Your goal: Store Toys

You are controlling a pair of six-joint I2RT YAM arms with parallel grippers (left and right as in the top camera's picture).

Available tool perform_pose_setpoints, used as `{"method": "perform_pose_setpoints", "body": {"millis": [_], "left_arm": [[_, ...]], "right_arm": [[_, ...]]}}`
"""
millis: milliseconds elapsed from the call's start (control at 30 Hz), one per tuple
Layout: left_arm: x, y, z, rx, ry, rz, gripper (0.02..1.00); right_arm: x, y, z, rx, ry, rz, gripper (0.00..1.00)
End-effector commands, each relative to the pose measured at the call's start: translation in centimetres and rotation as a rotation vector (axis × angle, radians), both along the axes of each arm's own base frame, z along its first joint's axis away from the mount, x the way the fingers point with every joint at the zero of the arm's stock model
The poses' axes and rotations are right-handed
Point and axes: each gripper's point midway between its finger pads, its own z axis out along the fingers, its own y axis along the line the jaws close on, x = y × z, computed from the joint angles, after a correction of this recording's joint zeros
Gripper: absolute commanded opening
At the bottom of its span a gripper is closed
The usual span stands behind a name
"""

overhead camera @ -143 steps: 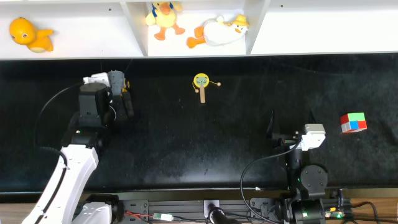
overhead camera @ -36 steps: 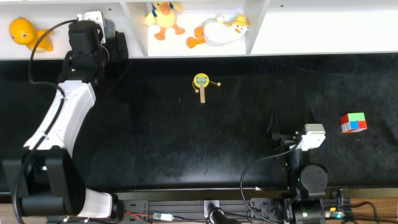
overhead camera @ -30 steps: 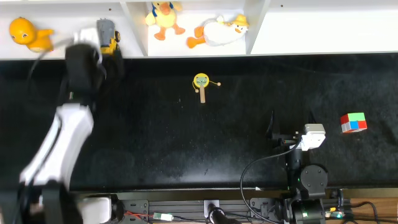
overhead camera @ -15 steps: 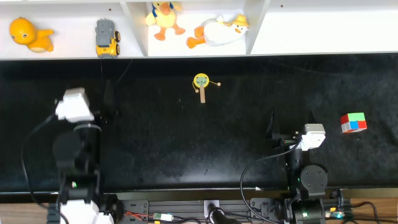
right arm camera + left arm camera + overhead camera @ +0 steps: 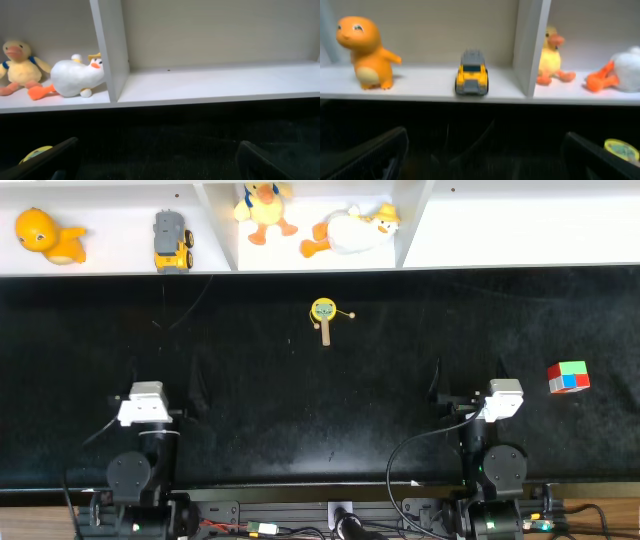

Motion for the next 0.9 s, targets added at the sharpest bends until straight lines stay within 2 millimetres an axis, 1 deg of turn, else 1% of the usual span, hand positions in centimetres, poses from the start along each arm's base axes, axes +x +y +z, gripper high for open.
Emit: {"method": "perform_pose_setpoints", "body": {"millis": [33, 133, 900], "left_arm": [[-0.22, -0.78, -2.07, 0.02, 0.078, -0.045, 0.998], [-0.23, -1.0, -1.98, -0.017, 0.075, -0.057, 0.998], [-0.23, -1.01, -2.01, -0.017, 0.077, -0.057, 0.996]], "right_arm": [[0.04, -0.24, -0.39, 0.004, 0.002, -0.013, 0.993], [0.04, -0.24, -0.39, 0.004, 0.002, -0.013, 0.993], [0.04, -0.21, -0.39, 0.004, 0.002, -0.012, 0.996]]}}
